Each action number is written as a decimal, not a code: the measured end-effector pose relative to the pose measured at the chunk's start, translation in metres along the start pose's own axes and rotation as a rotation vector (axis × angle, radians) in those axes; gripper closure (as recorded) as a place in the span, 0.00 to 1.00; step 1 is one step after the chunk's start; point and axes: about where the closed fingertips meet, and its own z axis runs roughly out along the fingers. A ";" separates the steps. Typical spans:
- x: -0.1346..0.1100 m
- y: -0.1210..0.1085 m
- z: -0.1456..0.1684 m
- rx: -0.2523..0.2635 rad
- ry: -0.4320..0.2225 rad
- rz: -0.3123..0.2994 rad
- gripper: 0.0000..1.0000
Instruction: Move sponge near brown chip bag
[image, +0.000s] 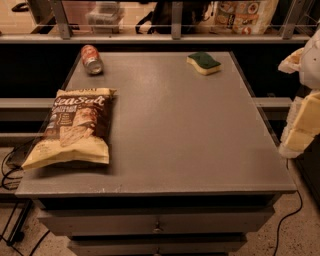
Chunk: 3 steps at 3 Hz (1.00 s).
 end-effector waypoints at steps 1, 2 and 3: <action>0.000 0.000 -0.001 0.005 -0.002 0.001 0.00; 0.000 -0.009 -0.001 0.033 -0.056 0.056 0.00; 0.000 -0.026 0.004 0.085 -0.153 0.147 0.00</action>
Offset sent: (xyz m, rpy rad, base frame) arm 0.0207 -0.0077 0.0010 0.1537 -0.0708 -0.1124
